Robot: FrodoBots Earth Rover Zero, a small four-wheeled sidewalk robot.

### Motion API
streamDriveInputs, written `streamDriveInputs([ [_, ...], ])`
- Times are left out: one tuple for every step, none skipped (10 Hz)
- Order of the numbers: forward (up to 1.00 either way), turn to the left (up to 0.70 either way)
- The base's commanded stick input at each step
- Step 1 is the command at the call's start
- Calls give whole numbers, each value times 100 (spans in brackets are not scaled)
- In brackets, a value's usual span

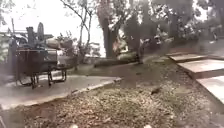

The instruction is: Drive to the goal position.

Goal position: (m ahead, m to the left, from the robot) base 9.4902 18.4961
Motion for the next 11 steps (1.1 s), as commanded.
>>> streamDriveInputs([
  [100, 40],
  [100, 40],
  [100, 40],
  [100, 32],
  [100, 0],
  [100, 0],
  [100, 0],
  [100, 0],
  [100, 0],
  [100, 0],
  [100, 0],
])
